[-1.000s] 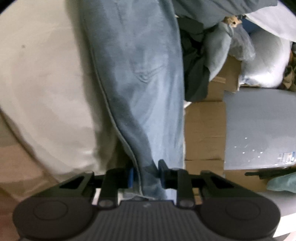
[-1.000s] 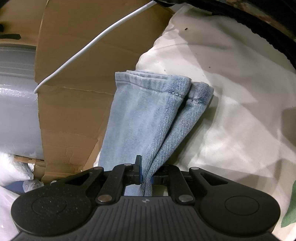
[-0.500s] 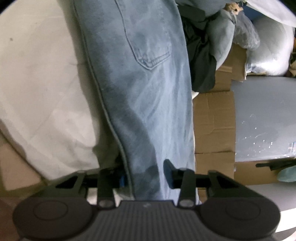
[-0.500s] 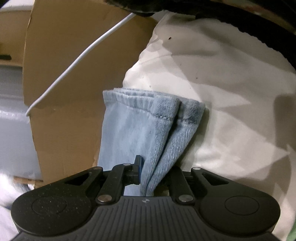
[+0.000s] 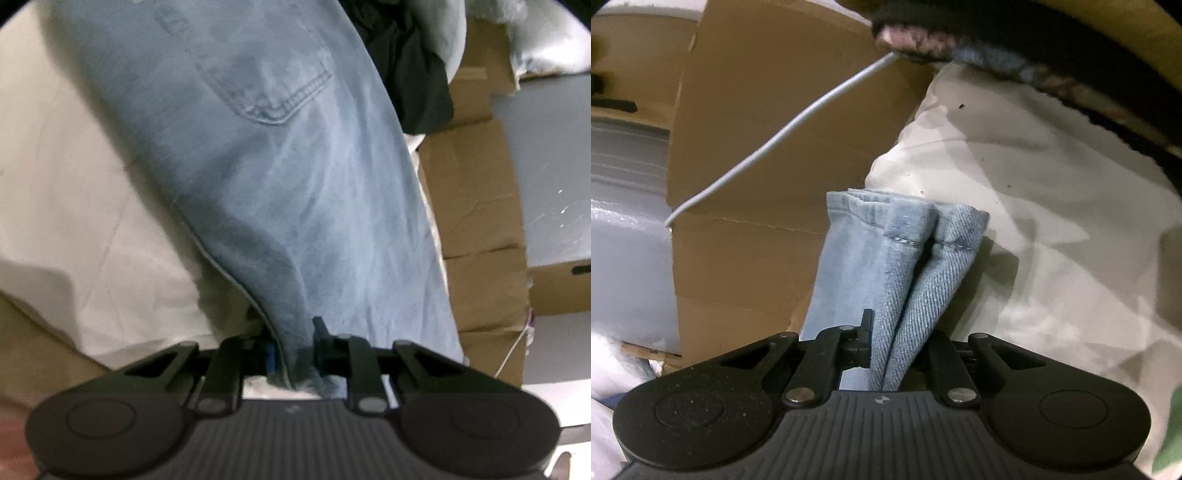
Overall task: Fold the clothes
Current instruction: 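Grasp the jeans leg with the left gripper while the right holds the hem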
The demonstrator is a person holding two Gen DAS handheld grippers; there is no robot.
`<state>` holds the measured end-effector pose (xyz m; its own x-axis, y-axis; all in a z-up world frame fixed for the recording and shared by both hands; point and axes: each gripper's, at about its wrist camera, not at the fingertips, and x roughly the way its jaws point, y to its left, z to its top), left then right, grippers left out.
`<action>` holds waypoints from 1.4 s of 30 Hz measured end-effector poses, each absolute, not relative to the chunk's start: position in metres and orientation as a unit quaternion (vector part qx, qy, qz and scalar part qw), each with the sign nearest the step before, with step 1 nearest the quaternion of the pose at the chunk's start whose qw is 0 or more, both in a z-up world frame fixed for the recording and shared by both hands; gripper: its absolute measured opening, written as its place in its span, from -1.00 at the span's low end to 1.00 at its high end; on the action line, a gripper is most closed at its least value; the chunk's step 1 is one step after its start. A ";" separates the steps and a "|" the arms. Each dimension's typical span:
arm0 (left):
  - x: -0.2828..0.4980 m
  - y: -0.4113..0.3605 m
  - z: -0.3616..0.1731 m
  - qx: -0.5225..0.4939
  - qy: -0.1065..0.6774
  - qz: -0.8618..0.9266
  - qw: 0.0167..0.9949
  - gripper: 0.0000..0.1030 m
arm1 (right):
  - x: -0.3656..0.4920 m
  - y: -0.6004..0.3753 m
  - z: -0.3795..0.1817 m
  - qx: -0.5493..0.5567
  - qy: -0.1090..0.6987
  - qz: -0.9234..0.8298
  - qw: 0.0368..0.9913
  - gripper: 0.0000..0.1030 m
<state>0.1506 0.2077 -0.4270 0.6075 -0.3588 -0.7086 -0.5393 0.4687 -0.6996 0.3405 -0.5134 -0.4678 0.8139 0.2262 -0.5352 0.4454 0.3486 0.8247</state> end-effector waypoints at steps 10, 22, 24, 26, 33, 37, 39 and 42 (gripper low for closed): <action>0.156 0.214 -0.381 -0.464 0.467 0.059 0.750 -0.65 | 0.310 -0.506 -0.432 0.540 0.303 -0.066 0.783 -0.88; 0.143 0.215 -0.341 -0.413 0.495 0.081 0.760 -0.66 | 0.211 -0.508 -0.414 0.540 0.335 -0.072 0.769 -0.87; 0.136 0.212 -0.338 -0.411 0.496 0.083 0.761 -0.66 | 0.191 -0.510 -0.410 0.542 0.336 -0.075 0.767 -0.87; 0.128 0.208 -0.334 -0.409 0.501 0.083 0.758 -0.66 | 0.172 -0.511 -0.404 0.542 0.336 -0.079 0.766 -0.87; 0.116 0.187 -0.332 -0.398 0.515 0.089 0.754 -0.66 | 0.117 -0.518 -0.390 0.541 0.344 -0.099 0.761 -0.87; 0.108 0.179 -0.332 -0.395 0.522 0.089 0.751 -0.66 | 0.090 -0.521 -0.385 0.546 0.339 -0.115 0.757 -0.88; 0.103 0.176 -0.331 -0.394 0.525 0.085 0.750 -0.66 | 0.078 -0.521 -0.383 0.546 0.339 -0.123 0.756 -0.88; 0.096 0.172 -0.331 -0.395 0.530 0.079 0.746 -0.66 | 0.060 -0.521 -0.379 0.543 0.338 -0.136 0.757 -0.88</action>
